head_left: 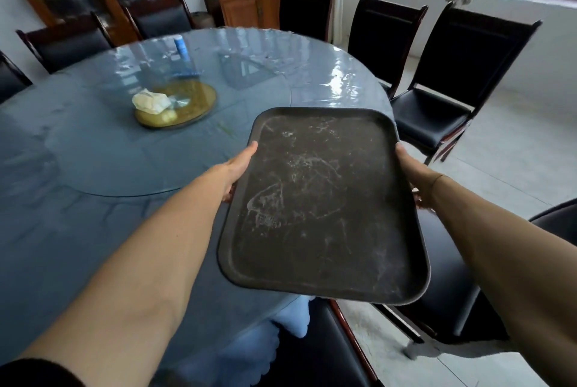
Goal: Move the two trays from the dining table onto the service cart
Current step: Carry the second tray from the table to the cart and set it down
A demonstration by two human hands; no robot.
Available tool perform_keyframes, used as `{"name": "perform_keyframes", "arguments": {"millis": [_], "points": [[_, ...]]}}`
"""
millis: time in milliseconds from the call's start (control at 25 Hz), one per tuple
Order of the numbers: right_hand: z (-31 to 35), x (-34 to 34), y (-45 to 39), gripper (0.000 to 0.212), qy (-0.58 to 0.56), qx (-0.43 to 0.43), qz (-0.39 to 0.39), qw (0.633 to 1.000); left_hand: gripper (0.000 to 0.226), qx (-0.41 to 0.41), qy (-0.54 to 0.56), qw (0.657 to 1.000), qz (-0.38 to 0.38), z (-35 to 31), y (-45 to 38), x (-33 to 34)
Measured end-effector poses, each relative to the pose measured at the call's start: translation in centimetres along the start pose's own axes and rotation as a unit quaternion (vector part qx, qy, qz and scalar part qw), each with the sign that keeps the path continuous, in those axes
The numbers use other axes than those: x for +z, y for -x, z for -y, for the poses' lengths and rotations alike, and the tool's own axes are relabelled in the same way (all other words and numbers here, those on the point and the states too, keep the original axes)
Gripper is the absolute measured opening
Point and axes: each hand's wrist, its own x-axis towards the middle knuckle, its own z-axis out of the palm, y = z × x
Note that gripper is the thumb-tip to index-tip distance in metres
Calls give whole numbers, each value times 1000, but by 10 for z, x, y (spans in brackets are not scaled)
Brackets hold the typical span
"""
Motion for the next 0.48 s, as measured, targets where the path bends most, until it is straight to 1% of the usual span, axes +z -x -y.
{"name": "perform_keyframes", "arguments": {"millis": [80, 200, 280, 360, 400, 480], "points": [[3, 2, 32, 84, -14, -23, -7, 1000, 156, 4, 8, 1000, -13, 3, 21, -16], [-2, 8, 79, 78, -45, -43, -25, 998, 144, 18, 15, 1000, -17, 9, 69, -35], [-7, 11, 118, 77, -61, -51, -39, 996, 127, 34, 13, 999, -4, 14, 116, -47], [-12, 12, 155, 79, -70, -44, -52, 995, 99, 57, 21, 998, 9, 23, 155, -58], [-15, 13, 178, 78, -70, -37, -52, 996, 90, 63, 20, 998, 15, 29, 173, -65], [-19, 14, 215, 64, -73, -42, -49, 995, 87, 73, 2, 997, 23, 38, 198, -76]]}}
